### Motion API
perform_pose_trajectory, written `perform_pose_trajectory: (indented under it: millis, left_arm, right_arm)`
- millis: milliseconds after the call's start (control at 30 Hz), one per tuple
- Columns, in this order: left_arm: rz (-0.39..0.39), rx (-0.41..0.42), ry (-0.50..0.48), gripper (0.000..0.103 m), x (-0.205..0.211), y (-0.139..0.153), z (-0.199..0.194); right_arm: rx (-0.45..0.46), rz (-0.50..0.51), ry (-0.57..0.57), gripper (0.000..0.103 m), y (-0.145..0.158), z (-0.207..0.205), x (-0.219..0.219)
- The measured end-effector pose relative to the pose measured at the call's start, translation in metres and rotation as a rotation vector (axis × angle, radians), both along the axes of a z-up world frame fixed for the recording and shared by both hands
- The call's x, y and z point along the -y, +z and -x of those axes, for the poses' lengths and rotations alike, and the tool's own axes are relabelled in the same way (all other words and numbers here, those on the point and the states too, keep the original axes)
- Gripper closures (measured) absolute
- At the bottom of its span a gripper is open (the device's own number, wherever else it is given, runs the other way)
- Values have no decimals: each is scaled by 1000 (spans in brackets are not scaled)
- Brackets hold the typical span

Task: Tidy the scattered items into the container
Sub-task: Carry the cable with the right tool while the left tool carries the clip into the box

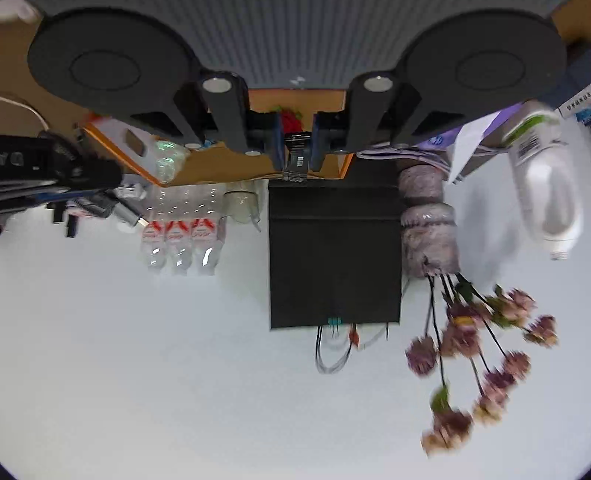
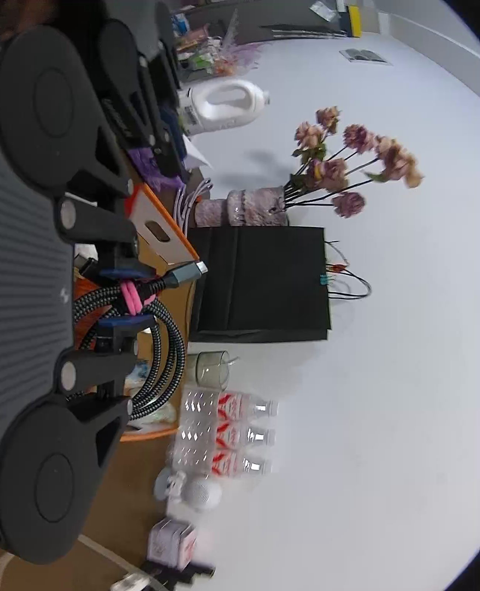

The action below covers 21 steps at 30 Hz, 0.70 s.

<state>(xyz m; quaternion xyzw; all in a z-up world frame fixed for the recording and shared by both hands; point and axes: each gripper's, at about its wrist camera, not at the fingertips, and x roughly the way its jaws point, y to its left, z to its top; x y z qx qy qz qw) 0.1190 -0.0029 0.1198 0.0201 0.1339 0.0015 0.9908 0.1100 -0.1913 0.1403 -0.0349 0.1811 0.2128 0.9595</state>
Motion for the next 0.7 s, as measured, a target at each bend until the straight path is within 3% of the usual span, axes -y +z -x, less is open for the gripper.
perform_pose_trajectory:
  millis: [200,433,600,700]
  left_arm:
    - [-16,-113,-22,88,-15,3,-103]
    - [-15,-369,11,88,-18,-29,-212]
    - [-12,-527,35,88,-21,-56,-252]
    - [-44,-563,27,87,-20,-67,-263]
  right_arm:
    - [-54,117,52,84,2,-100,-26]
    - [-301,117,123,84,-40,-222,-60]
    - [-459,71,96,84,-82,-280,-71]
    - [-516,72,49,84,-99,-297,-68]
